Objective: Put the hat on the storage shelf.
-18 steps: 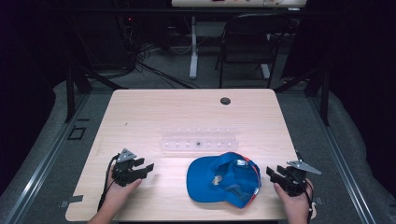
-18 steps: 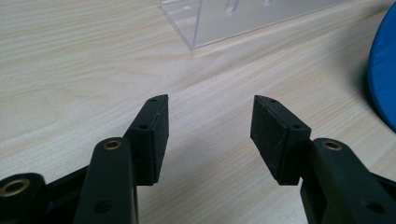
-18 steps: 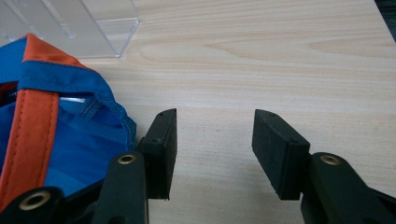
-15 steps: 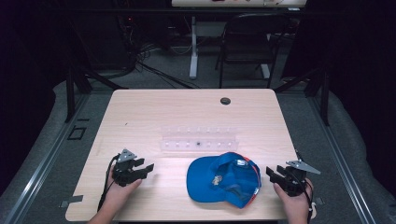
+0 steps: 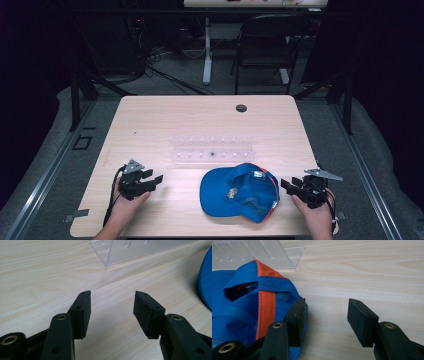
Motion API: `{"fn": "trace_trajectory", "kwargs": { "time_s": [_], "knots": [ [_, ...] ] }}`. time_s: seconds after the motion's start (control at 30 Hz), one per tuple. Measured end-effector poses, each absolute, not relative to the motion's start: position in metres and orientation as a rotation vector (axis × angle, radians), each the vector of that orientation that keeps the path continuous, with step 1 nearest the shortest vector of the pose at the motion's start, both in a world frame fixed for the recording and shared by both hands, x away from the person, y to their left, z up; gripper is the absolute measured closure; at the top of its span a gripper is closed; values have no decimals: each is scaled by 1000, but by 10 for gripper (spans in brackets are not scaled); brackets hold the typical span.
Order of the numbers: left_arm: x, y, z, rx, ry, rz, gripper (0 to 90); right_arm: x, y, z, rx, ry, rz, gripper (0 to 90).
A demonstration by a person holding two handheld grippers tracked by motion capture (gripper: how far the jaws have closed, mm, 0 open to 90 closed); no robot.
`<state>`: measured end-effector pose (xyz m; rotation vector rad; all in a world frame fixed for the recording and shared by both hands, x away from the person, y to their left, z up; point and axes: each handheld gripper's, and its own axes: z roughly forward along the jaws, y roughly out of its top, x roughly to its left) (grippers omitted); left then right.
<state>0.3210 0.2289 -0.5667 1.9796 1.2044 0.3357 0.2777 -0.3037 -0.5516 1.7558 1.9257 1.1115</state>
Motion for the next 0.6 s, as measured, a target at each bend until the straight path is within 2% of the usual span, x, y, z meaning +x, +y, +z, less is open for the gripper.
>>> {"fn": "trace_trajectory", "kwargs": {
  "time_s": [0.37, 0.6],
  "knots": [
    [320, 224, -568, 2001, 1189, 326, 465, 279, -297, -532, 1772, 2068, 1042, 562],
    [320, 224, -567, 2006, 1174, 328, 502, 280, -295, -524, 1823, 2127, 1025, 621]
  ]
}}
